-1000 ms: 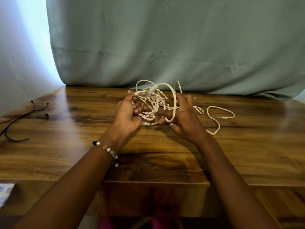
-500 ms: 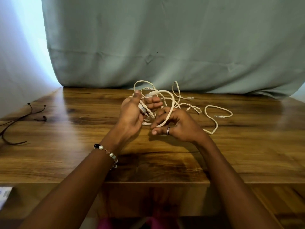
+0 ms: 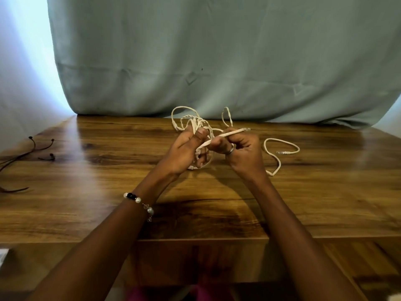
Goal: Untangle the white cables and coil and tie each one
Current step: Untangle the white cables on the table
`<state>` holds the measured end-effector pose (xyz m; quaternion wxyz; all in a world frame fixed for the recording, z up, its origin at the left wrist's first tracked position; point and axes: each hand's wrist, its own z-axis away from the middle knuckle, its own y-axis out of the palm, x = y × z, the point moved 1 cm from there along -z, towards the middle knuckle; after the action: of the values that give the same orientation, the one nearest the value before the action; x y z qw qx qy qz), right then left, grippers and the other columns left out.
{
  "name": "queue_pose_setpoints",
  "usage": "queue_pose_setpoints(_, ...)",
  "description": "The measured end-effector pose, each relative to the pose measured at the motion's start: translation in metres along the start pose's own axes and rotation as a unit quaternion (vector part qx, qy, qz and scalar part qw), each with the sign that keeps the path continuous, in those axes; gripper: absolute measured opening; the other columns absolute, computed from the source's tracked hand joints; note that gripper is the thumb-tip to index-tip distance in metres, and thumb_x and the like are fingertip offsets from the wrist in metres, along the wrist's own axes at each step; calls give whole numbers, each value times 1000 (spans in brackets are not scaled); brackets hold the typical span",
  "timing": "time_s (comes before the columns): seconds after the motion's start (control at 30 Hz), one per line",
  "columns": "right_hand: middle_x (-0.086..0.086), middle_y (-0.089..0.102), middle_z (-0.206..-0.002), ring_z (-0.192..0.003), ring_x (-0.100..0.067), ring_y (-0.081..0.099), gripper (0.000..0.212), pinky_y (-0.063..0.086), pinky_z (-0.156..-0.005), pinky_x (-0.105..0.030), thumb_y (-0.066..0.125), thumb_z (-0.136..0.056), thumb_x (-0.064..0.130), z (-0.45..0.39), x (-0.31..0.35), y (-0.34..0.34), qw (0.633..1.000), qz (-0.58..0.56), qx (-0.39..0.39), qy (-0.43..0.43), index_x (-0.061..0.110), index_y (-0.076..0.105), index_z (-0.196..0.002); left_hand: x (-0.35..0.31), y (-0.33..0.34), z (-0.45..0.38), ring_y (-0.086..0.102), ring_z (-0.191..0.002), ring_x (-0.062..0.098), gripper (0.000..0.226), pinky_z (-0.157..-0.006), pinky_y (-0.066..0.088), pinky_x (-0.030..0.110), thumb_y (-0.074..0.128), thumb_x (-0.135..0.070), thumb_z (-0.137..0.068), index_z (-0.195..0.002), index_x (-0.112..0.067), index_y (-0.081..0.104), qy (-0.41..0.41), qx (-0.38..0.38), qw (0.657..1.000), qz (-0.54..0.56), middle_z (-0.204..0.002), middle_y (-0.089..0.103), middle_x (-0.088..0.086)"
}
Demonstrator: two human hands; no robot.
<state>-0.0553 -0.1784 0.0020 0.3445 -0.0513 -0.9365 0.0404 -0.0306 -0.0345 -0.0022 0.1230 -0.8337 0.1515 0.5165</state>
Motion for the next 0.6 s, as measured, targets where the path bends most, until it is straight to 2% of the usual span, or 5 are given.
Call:
queue_pose_setpoints(0.13,0,63,-51,-42,-10,50,33,39,-42,-21,67,-72,50,-3,0,-12,987,-16,-124,98,19,68,-60,2,-1,-2,29,-34,7,40,-36,26,18,35,-38,-99,-80,-6,49,-27,39,992,113,-49,40,3)
queue_pose_setpoints(0.27,-6,56,-55,-49,-22,46,40,37,-48,-30,73,-74,49,-1,-13,-19,972,205,-119,-12,15,55,-62,5,-4,-5,22,-27,4,62,-43,26,22,16,-61,-94,-82,-10,50,-114,103,961,231,-41,32,-4)
queue_pose_setpoints(0.37,8,48,-67,-62,-18,44,35,35,-58,-26,68,-81,44,-4,-12,-18,954,242,-159,-80,16,48,-72,1,-4,-5,22,-24,3,68,-43,23,21,10,-68,-92,-78,-12,47,-137,126,938,293,-36,31,-7)
queue_pose_setpoints(0.5,-6,58,-77,-71,-28,58,18,48,-63,-40,65,-87,31,-7,-13,-20,979,160,-112,-54,21,52,-82,-7,-7,-4,20,-22,1,72,-38,27,14,12,-75,-86,-69,-13,46,-144,85,920,354,-33,28,-9)
queue_pose_setpoints(0.6,0,62,-75,-65,-18,59,16,51,-58,-40,69,-85,19,-7,-12,-18,991,85,-99,7,25,54,-82,-10,-8,-3,20,-22,1,72,-36,31,13,13,-77,-85,-69,-13,43,-146,58,914,375,-32,28,-9)
